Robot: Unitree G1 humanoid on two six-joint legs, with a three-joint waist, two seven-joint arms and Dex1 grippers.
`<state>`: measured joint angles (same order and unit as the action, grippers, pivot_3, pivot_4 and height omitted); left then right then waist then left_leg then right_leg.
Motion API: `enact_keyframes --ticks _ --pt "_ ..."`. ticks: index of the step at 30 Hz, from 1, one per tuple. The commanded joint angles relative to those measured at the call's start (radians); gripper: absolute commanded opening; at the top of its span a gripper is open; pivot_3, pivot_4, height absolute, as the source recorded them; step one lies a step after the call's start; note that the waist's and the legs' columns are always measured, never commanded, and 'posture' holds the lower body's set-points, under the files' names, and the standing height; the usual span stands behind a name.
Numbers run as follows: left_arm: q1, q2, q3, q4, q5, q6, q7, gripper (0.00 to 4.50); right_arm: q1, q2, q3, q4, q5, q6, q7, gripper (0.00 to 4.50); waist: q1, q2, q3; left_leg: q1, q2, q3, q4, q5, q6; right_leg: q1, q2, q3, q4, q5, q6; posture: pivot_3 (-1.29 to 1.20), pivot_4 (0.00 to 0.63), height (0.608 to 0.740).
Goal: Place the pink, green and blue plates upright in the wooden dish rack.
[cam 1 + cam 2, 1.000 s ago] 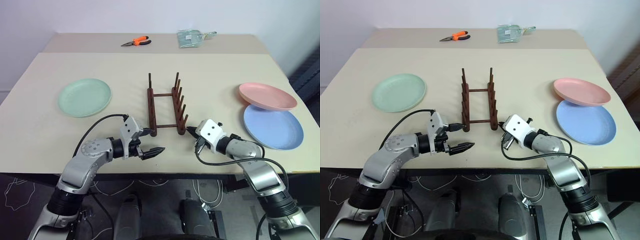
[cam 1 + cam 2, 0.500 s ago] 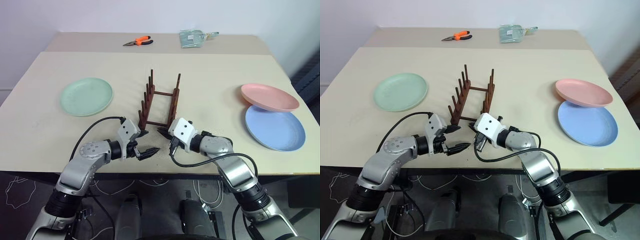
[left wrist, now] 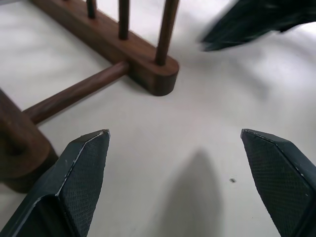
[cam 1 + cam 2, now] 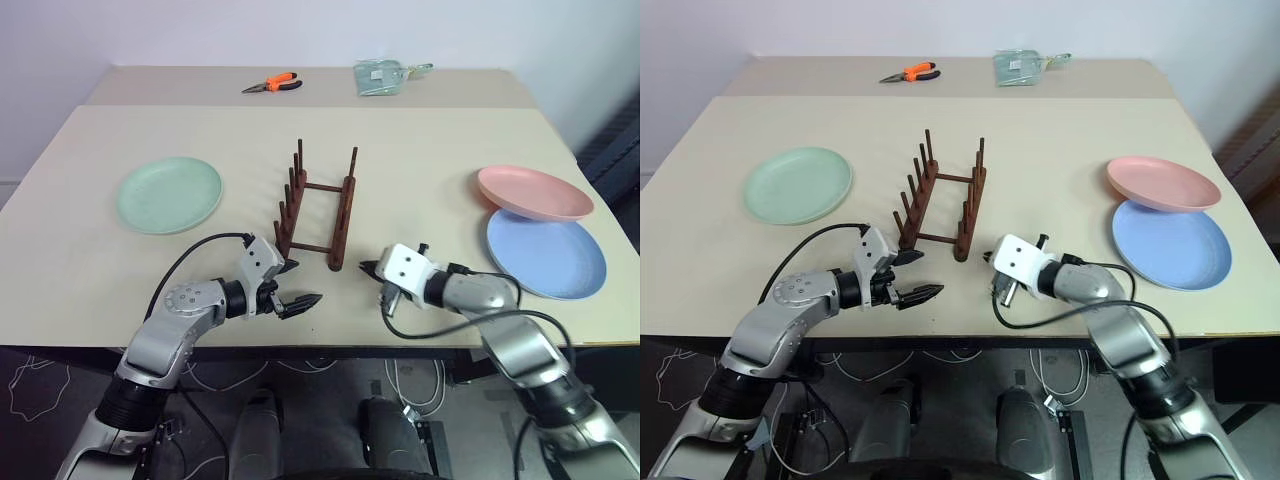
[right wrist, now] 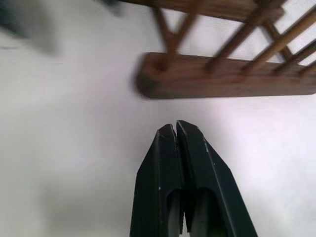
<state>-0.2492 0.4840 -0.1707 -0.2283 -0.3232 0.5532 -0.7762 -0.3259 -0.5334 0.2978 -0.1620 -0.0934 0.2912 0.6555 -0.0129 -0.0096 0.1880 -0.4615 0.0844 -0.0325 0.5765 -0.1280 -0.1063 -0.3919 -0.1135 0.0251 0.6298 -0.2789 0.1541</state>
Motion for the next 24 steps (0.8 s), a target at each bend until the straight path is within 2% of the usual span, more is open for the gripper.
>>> enact_keyframes --ticks 1,13,16,24 --pt "-0.005 -0.007 0.010 0.002 0.012 -0.030 0.013 4.40 -0.047 0.048 0.035 0.083 -0.059 -0.072 -0.050 0.05 0.003 0.000 0.000 0.000 0.000 0.000 0.000 0.000 0.000 0.000 0.000 0.000 0.000 0.000 0.000 0.00 0.150 0.740" --pt "-0.028 -0.059 0.015 0.096 0.092 -0.110 0.116 4.40 -0.136 0.205 0.109 0.127 -0.065 -0.152 -0.014 0.05 0.001 0.000 0.000 0.000 0.000 0.000 0.000 0.000 0.000 0.000 0.000 0.000 0.001 0.000 0.000 0.00 0.150 0.740" --pt "-0.050 -0.073 0.003 0.136 0.120 -0.131 0.132 4.40 -0.130 0.189 0.086 0.103 -0.059 -0.142 -0.010 0.05 0.006 0.000 0.000 0.000 0.000 0.000 0.000 0.000 0.000 0.001 0.000 0.000 0.001 0.000 0.001 0.00 0.150 0.740" --pt "-0.143 -0.179 -0.031 0.299 0.199 -0.178 0.219 4.40 0.021 0.014 -0.077 -0.104 0.008 -0.032 0.046 0.05 0.024 0.001 -0.001 0.001 0.000 0.000 0.000 0.000 0.000 0.001 0.000 0.000 0.001 0.000 0.000 0.00 0.150 0.740"
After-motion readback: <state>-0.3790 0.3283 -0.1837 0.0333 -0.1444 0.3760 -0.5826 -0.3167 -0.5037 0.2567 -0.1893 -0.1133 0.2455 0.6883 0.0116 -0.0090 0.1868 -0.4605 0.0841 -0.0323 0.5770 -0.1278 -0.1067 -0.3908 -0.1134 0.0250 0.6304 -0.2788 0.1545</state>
